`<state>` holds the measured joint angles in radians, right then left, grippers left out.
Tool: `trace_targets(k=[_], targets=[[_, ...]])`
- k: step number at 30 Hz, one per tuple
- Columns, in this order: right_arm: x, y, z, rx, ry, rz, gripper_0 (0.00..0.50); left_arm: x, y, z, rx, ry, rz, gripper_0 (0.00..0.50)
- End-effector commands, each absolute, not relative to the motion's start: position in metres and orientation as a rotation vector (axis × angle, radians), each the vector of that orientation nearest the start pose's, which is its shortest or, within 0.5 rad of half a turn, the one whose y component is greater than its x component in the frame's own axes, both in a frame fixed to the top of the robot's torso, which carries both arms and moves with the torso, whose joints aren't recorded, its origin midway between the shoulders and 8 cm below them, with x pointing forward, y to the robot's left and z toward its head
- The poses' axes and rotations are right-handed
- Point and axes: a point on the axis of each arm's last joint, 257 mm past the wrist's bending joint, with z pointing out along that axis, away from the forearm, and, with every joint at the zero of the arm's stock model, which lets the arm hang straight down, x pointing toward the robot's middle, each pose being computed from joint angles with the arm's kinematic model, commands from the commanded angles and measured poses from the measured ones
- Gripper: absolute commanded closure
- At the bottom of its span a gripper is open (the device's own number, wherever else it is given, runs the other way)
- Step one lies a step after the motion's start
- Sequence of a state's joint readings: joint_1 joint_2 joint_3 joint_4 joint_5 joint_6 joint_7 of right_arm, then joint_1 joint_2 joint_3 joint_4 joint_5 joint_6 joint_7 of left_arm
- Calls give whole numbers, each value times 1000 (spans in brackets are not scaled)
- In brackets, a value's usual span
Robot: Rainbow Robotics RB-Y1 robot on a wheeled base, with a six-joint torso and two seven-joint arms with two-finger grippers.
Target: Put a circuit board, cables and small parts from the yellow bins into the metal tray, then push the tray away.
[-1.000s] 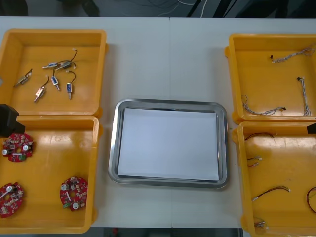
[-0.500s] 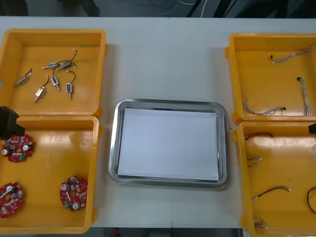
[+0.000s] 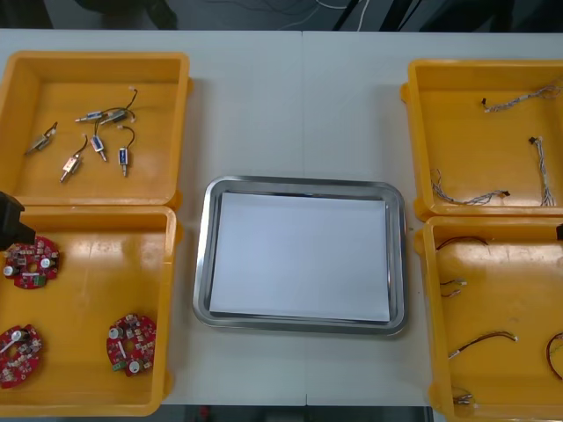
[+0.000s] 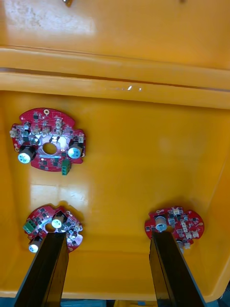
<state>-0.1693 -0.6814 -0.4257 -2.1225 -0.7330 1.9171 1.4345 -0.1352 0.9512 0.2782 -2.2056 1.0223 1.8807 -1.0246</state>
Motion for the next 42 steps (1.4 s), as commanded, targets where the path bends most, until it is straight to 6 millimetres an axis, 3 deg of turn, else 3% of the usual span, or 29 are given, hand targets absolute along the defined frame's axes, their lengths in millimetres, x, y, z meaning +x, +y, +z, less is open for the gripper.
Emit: trace_targets(k=[1, 9, 17, 26, 42], targets=[[368, -431, -155, 136, 2621, -89, 0, 350, 397, -143, -234, 2699, 33, 0], [341, -443, -179, 180, 2680, -72, 0, 347, 404, -154, -361, 2672, -13, 0], [328, -447, -197, 209, 2657, 5, 0, 344, 409, -175, -491, 2628, -79, 0], [323, -459, -209, 248, 2630, -17, 0, 336, 410, -203, -608, 2595, -140, 0], [314, -473, -256, 329, 2630, 20, 0, 311, 416, -249, -818, 2552, -193, 0]])
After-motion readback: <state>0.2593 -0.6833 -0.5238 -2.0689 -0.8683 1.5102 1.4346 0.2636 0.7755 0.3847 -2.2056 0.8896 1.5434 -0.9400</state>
